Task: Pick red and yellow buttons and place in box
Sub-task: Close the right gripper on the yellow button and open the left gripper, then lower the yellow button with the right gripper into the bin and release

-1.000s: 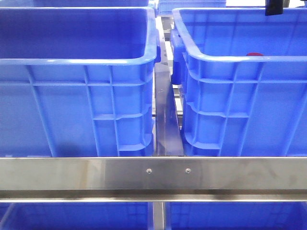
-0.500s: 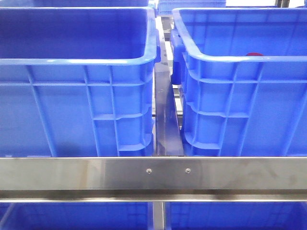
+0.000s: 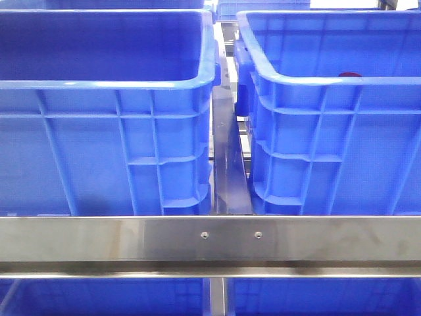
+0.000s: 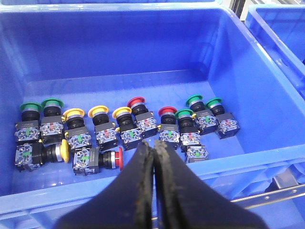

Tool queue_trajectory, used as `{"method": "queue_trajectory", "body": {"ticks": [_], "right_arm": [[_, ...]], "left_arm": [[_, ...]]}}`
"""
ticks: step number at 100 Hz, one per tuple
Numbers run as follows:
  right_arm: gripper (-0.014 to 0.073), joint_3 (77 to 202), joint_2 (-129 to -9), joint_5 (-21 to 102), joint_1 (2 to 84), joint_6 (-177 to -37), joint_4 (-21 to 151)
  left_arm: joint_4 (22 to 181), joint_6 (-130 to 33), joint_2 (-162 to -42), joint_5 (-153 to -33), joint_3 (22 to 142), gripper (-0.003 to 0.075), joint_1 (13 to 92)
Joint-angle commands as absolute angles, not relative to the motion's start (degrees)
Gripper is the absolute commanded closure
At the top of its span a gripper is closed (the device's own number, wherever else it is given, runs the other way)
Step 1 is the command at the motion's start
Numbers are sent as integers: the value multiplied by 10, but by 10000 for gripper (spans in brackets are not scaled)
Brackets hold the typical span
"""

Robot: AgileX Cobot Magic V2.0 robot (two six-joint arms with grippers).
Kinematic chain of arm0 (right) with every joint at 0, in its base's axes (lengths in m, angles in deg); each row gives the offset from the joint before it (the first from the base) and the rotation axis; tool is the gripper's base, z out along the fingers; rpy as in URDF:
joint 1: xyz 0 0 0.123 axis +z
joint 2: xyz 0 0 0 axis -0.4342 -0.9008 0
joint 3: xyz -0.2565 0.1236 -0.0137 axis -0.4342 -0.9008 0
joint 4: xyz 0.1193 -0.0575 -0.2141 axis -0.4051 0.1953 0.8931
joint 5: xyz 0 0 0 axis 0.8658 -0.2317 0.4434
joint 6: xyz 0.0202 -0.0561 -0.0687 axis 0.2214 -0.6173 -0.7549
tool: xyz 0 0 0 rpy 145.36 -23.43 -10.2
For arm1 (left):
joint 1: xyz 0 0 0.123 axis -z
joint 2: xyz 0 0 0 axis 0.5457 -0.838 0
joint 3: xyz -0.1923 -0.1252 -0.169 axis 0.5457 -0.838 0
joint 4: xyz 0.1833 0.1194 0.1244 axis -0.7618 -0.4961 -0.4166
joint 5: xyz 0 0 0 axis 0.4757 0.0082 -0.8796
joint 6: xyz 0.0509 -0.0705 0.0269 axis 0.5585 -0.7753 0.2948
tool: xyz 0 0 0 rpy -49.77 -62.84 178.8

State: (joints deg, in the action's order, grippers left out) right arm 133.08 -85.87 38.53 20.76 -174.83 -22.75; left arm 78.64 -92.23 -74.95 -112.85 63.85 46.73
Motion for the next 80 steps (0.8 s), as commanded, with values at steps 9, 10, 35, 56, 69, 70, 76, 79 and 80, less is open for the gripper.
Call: {"method": "queue_trajectory", "body": {"ticks": [9,10,35,56,69,70,76,79,80], "right_arm": [[410,1370,-891,293,205,-1804,-262],[410,1372,-894,291,205,-1806,-262],[410,1437,-1003,252,205,-1848,-250],[410,1494,-1080,227,205,-1848,-236],[410,1517,-1112,220,205,-1848,-230],[410,1518,-1113,221,205,-1848,-230],[410,1524,-1125,224,205,-1848,-230],[410,1528,-1129,224,205,-1848,-230],[410,1528,-1130,224,205,-1848,-230]], "left_arm": [[791,-928,-750,-1082,653,739,466],[791,-928,-750,-1082,653,739,466],[791,-928,-750,-1082,653,739,466],[791,-928,-750,-1082,653,739,466],[791,-928,-750,-1082,653,739,466],[791,-928,-750,-1082,653,739,466],[791,-928,-750,-1082,653,739,466],[791,-928,-750,-1082,653,739,466],[791,-928,-750,-1082,653,739,466]]}}
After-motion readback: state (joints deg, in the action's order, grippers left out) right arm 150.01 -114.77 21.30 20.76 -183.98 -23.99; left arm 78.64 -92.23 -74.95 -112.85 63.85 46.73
